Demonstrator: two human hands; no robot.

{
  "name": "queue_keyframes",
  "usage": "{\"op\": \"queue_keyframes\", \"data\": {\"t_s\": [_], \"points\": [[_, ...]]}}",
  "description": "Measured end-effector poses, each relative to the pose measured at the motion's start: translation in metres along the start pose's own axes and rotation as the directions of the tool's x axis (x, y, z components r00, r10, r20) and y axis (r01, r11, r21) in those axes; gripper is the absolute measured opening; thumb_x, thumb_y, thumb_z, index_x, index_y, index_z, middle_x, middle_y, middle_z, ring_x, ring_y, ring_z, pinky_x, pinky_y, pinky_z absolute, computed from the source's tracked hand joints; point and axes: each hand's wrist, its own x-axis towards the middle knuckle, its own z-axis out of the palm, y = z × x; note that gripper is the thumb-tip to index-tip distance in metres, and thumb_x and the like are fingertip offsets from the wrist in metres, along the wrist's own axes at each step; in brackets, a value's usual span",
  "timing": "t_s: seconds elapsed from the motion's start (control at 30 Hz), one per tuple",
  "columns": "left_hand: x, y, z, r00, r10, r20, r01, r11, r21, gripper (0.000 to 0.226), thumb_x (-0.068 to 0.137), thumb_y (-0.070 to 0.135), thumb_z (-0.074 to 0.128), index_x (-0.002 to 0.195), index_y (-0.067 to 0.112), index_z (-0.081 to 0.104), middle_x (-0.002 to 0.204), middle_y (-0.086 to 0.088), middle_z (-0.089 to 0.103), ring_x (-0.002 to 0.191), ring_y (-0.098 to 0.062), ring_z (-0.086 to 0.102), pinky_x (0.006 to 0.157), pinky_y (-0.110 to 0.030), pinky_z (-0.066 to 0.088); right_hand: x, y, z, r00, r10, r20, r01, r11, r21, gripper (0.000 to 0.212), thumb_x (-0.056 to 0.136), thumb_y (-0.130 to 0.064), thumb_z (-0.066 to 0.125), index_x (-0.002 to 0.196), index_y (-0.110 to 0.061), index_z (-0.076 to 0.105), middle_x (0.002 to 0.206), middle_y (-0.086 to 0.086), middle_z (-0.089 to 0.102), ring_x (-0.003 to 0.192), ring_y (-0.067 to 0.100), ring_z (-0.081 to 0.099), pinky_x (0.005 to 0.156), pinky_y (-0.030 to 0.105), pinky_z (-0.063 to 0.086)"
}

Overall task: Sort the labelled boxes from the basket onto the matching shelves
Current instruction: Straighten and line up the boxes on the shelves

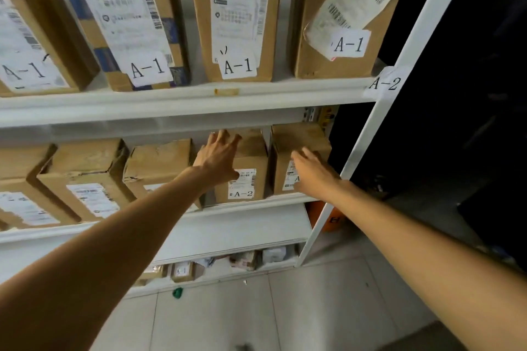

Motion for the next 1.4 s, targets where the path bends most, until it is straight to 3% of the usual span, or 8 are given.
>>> {"op": "queue_keyframes", "data": {"t_s": [0.1, 0.2, 0.27, 0.4, 0.63, 0.73, 0.97, 1.4], "points": [[0.025, -0.008, 0.011, 1.0, -0.012, 0.007, 0.012, 1.0, -0.017, 0.103, 0.073, 0.028, 0.081, 0.152, 0.02, 0.016, 0.155, -0.017, 0.011, 0.14, -0.037, 0.018, 0.111, -0.048, 0.031, 0.02, 0.004, 0.001, 0.999, 0.031, -0.029, -0.031, 0.999, -0.01, 0.081, 0.09, 0.007, 0.056, 0.154, -0.011, 0.011, 0.161, 0.014, -0.005, 0.149, 0.03, 0.006, 0.113, 0.034, 0.024], [0.046, -0.014, 0.029, 0.999, -0.033, 0.019, 0.034, 0.998, -0.054, 0.119, 0.07, 0.034, 0.083, 0.154, 0.023, 0.0, 0.16, -0.014, -0.006, 0.146, -0.039, -0.003, 0.116, -0.055, 0.01, 0.045, 0.008, 0.006, 0.992, 0.012, -0.129, -0.027, 0.992, -0.121, 0.086, 0.087, 0.004, 0.061, 0.154, -0.011, 0.008, 0.16, 0.018, 0.003, 0.146, 0.034, 0.011, 0.114, 0.038, 0.024], [0.051, -0.016, 0.045, 0.999, -0.031, -0.012, 0.031, 0.999, 0.027, 0.117, 0.067, 0.045, 0.083, 0.153, 0.023, 0.007, 0.16, -0.013, 0.003, 0.146, -0.038, 0.001, 0.118, -0.056, 0.01, 0.061, 0.011, 0.01, 0.989, 0.002, -0.145, -0.025, 0.987, -0.159, 0.097, 0.084, 0.0, 0.067, 0.154, -0.012, 0.001, 0.159, 0.019, 0.004, 0.146, 0.037, 0.009, 0.117, 0.043, 0.019], [0.05, -0.016, 0.062, 0.989, -0.014, -0.15, 0.026, 0.997, 0.076, 0.109, 0.064, 0.055, 0.081, 0.15, 0.023, 0.022, 0.158, -0.01, 0.016, 0.146, -0.035, 0.009, 0.117, -0.052, 0.013, 0.092, 0.025, 0.015, 0.998, 0.001, -0.069, -0.009, 0.993, -0.114, 0.122, 0.078, 0.0, 0.074, 0.151, -0.021, -0.022, 0.158, 0.013, -0.023, 0.145, 0.033, -0.02, 0.117, 0.05, 0.001], [0.04, -0.01, 0.057, 0.988, -0.086, -0.128, 0.078, 0.995, -0.064, 0.109, 0.064, 0.048, 0.084, 0.152, 0.03, 0.02, 0.161, 0.0, 0.011, 0.148, -0.026, 0.004, 0.108, -0.059, 0.034, 0.104, 0.035, 0.012, 0.993, -0.079, -0.086, 0.069, 0.992, -0.11, 0.099, 0.085, 0.003, 0.065, 0.155, -0.023, 0.0, 0.162, 0.011, -0.005, 0.148, 0.035, 0.001, 0.118, 0.045, 0.017], [0.042, -0.002, 0.056, 0.989, -0.092, -0.119, 0.089, 0.996, -0.031, 0.109, 0.067, 0.05, 0.081, 0.152, 0.032, 0.016, 0.161, 0.001, 0.008, 0.149, -0.025, 0.001, 0.108, -0.055, 0.035, 0.098, 0.04, 0.014, 0.993, -0.097, -0.074, 0.086, 0.988, -0.13, 0.094, 0.09, 0.003, 0.059, 0.155, -0.024, -0.004, 0.162, 0.01, -0.007, 0.147, 0.037, 0.005, 0.115, 0.042, 0.025], [0.053, 0.022, 0.062, 0.985, -0.092, -0.148, 0.088, 0.996, -0.033, 0.11, 0.068, 0.053, 0.079, 0.153, 0.034, 0.011, 0.162, 0.003, 0.007, 0.149, -0.023, 0.0, 0.107, -0.055, 0.035, 0.091, 0.066, 0.008, 0.991, -0.105, -0.086, 0.095, 0.989, -0.11, 0.086, 0.092, -0.009, 0.061, 0.155, -0.028, 0.005, 0.162, 0.009, 0.003, 0.146, 0.035, 0.014, 0.117, 0.041, 0.019], [0.058, 0.039, 0.065, 0.987, -0.097, -0.131, 0.089, 0.994, -0.067, 0.115, 0.066, 0.052, 0.081, 0.153, 0.033, 0.009, 0.162, 0.002, 0.008, 0.149, -0.025, 0.0, 0.108, -0.055, 0.034, 0.082, 0.093, -0.006, 0.966, -0.236, -0.104, 0.192, 0.928, -0.32, 0.08, 0.09, -0.018, 0.065, 0.154, -0.025, 0.017, 0.16, 0.011, 0.017, 0.142, 0.03, 0.032, 0.113, 0.04, 0.03]]}}
